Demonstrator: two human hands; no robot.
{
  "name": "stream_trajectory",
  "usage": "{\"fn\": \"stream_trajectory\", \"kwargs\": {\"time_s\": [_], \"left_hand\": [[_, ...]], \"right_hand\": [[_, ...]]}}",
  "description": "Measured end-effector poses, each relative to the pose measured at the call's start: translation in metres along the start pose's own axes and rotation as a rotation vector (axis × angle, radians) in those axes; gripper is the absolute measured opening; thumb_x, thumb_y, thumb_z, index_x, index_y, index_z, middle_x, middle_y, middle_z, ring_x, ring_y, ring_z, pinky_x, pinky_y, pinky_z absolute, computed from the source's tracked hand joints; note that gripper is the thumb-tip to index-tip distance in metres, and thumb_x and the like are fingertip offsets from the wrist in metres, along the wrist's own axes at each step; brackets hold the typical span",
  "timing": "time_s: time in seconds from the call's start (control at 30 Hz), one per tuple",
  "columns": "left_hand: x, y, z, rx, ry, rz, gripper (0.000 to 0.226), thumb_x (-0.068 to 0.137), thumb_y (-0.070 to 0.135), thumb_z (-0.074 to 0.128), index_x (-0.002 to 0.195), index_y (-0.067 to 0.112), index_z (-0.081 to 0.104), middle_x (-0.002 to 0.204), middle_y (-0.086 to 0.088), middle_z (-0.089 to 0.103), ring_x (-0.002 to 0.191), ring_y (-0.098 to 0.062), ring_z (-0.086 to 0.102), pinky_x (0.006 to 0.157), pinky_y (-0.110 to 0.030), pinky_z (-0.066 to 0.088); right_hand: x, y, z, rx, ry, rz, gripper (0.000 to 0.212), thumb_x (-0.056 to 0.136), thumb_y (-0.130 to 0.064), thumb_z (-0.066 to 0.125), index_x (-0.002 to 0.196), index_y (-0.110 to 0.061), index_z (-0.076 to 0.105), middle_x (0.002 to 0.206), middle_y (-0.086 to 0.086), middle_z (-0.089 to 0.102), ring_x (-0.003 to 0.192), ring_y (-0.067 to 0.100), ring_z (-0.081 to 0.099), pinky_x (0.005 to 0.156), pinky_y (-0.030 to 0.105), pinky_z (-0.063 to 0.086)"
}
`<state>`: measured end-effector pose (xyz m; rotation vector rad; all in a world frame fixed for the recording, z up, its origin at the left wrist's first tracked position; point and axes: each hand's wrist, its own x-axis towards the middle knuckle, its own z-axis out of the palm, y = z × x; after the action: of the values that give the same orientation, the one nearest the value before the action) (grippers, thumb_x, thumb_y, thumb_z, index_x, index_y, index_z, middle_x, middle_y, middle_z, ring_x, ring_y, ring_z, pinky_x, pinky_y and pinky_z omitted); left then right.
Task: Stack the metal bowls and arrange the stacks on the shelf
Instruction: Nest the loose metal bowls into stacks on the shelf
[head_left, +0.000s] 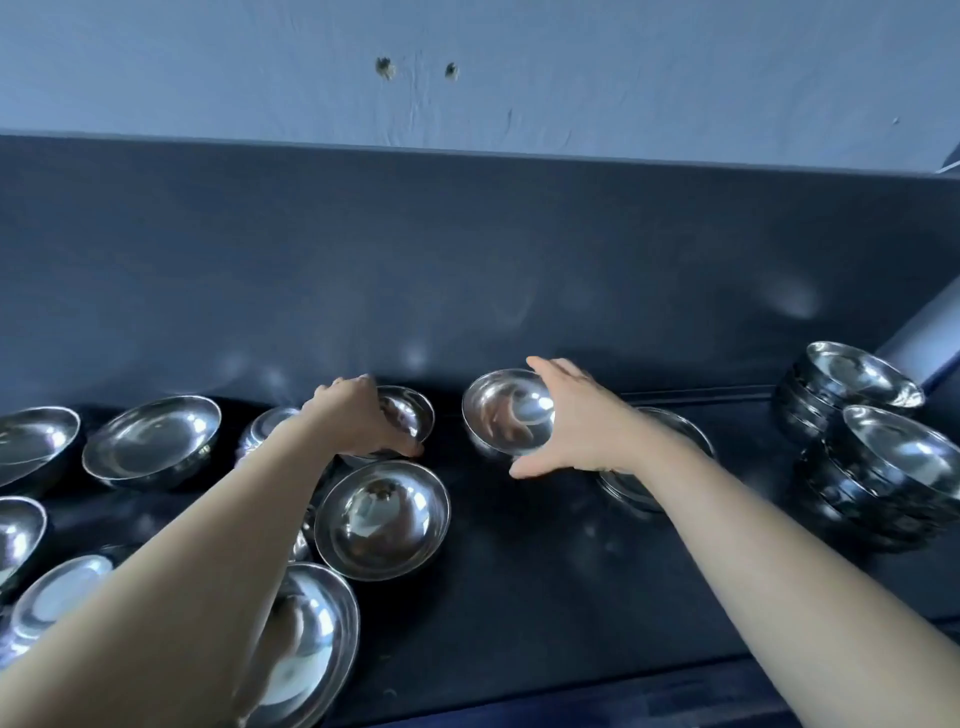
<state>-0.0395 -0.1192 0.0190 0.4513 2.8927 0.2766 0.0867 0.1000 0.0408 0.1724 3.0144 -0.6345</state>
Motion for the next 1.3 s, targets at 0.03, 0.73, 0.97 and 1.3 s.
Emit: {"fn": "stream_trajectory", "kwargs": {"time_s": [0.03, 0.73, 0.97, 1.3], "left_hand": [[-0.001, 0.003, 0.000, -0.006, 0.020, 0.007, 0.108, 0.028, 0.074, 0.066, 0.118, 0.016, 0.049, 0.112, -0.006, 0.057, 0.104, -0.028, 0.050, 0.082, -0.035, 0.047], [-0.056, 0.139, -0.019, -0.196, 0.234, 0.497, 0.096, 0.050, 0.072, 0.071, 0.121, 0.014, 0.044, 0.119, -0.002, 0.053, 0.113, -0.026, 0.045, 0.094, -0.033, 0.040], [-0.074, 0.206, -0.001, -0.086, 0.208, 0.637, 0.113, 0.055, 0.070, 0.071, 0.140, 0.008, 0.030, 0.133, -0.003, 0.047, 0.123, -0.026, 0.039, 0.104, -0.034, 0.034], [-0.075, 0.209, 0.024, -0.041, 0.115, 0.615, 0.117, 0.056, 0.081, 0.063, 0.143, 0.010, 0.029, 0.145, -0.003, 0.040, 0.134, -0.022, 0.035, 0.109, -0.034, 0.028]], "right_hand": [[-0.007, 0.005, -0.009, 0.026, 0.029, 0.017, 0.126, 0.060, -0.051, 0.084, 0.155, -0.023, 0.006, 0.158, -0.012, 0.012, 0.144, 0.013, 0.019, 0.110, 0.034, 0.034], [-0.089, 0.092, -0.019, 0.175, 0.139, 0.282, 0.143, 0.047, -0.054, 0.091, 0.156, -0.024, 0.004, 0.162, -0.008, 0.016, 0.146, 0.012, 0.020, 0.113, 0.025, 0.023], [-0.112, 0.112, -0.042, 0.154, 0.178, 0.313, 0.139, 0.049, -0.057, 0.089, 0.156, -0.030, 0.004, 0.162, -0.009, 0.014, 0.147, 0.011, 0.017, 0.115, 0.029, 0.025], [-0.123, 0.123, -0.060, 0.075, 0.173, 0.281, 0.128, 0.058, -0.053, 0.086, 0.155, -0.033, 0.005, 0.162, -0.012, 0.013, 0.144, 0.010, 0.026, 0.105, 0.022, 0.029]]}}
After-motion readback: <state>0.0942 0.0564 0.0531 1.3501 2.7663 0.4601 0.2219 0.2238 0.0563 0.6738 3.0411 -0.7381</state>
